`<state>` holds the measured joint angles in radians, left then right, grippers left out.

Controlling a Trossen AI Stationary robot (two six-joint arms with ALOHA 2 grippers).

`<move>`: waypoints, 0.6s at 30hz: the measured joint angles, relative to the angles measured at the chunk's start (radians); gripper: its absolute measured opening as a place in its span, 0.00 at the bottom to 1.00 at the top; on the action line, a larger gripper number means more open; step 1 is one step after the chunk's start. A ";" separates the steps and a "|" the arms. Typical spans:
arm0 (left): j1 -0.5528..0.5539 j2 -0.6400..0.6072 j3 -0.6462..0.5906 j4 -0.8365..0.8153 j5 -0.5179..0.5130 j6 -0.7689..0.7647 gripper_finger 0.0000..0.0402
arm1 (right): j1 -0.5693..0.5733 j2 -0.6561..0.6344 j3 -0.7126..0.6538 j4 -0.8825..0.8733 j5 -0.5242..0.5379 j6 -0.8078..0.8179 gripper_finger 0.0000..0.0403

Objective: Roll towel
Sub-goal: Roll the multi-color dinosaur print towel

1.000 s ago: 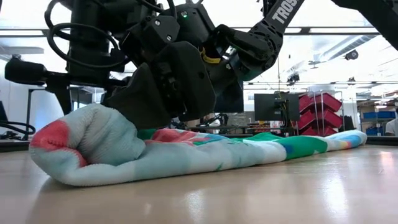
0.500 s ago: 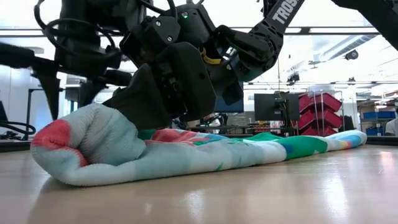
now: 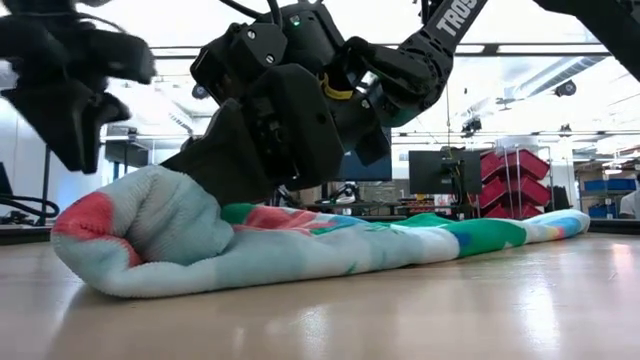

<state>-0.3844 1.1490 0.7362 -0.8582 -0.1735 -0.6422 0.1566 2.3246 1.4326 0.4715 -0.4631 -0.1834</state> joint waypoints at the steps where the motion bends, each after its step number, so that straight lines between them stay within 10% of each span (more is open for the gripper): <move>1: -0.029 -0.028 -0.049 0.066 -0.028 -0.059 0.22 | 0.000 0.000 0.000 -0.001 0.000 0.002 0.51; 8: -0.217 -0.041 -0.353 0.458 -0.263 -0.271 0.16 | -0.001 -0.020 0.000 -0.013 0.013 0.002 0.51; 18: -0.235 0.130 -0.481 0.719 -0.530 -0.318 0.22 | 0.002 -0.020 0.003 -0.050 0.088 -0.010 0.51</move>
<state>-0.6198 1.2792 0.2554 -0.1389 -0.7034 -0.9602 0.1585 2.3051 1.4353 0.4212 -0.3747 -0.1932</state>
